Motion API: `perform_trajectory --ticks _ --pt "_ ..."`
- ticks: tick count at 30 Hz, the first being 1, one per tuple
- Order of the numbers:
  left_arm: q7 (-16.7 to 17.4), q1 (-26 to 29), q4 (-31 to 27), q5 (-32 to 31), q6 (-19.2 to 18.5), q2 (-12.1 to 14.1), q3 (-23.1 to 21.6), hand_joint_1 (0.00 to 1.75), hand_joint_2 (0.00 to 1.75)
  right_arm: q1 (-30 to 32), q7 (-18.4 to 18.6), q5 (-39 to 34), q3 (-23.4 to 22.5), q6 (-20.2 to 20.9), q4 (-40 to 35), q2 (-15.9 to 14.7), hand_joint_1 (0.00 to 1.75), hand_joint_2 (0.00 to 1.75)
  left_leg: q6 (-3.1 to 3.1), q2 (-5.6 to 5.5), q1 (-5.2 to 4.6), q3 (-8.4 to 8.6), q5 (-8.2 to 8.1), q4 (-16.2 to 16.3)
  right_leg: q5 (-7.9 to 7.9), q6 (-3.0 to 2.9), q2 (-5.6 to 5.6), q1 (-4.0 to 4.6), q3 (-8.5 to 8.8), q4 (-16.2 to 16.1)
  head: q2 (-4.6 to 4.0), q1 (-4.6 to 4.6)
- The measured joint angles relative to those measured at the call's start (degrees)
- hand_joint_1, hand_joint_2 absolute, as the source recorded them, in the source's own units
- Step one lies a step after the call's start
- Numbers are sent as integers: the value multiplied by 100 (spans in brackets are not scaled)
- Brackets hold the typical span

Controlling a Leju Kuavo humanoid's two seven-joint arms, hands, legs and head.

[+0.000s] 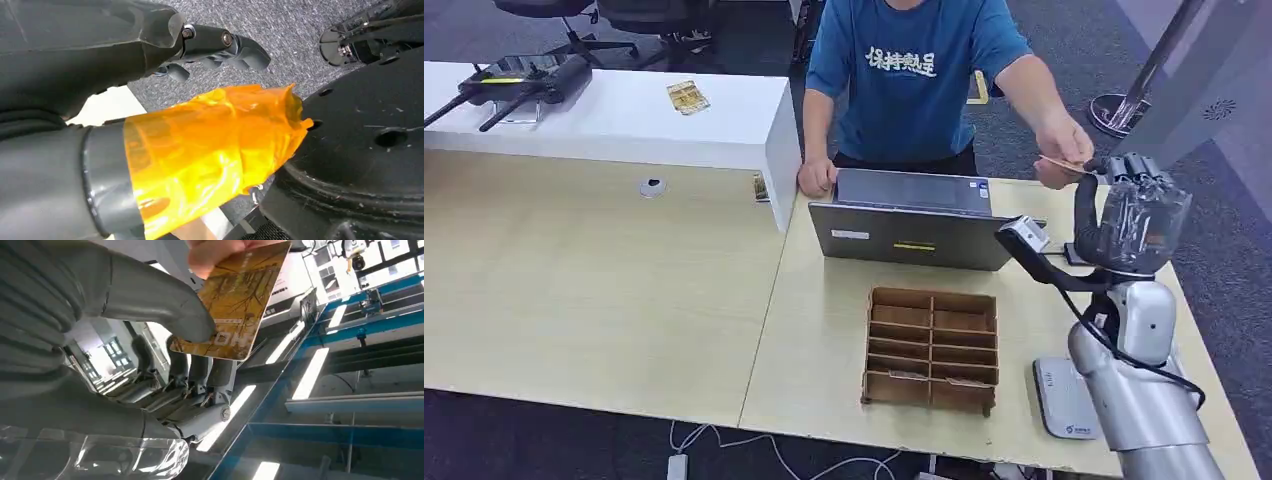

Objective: Pass the card to the sensor for recognition and then transmit it.

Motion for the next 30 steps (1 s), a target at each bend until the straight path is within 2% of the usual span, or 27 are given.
perform_trajectory --ticks 14,22,26,30 --pt "-7 18 0 -11 -7 4 55 0 0 45 -81 -122 -57 -15 44 -15 175 175 0 0 1 0 0 0 0 0 0 0 -1 0 0 0" --pt "-9 20 0 -42 -2 4 138 0 0 55 -133 -593 -136 17 46 -15 175 175 0 0 0 0 0 0 0 0 0 0 -1 0 0 0" --pt "-9 22 0 -37 11 -4 144 0 0 79 -212 -1096 -252 4 44 -15 175 175 0 -2 0 -1 0 0 0 0 -4 0 -1 0 0 0" --pt "-9 54 0 33 123 -81 208 0 0 317 -568 -2162 -538 -35 -210 -9 175 175 1 -6 -1 -7 0 0 -1 1 -10 0 -1 0 0 -2"
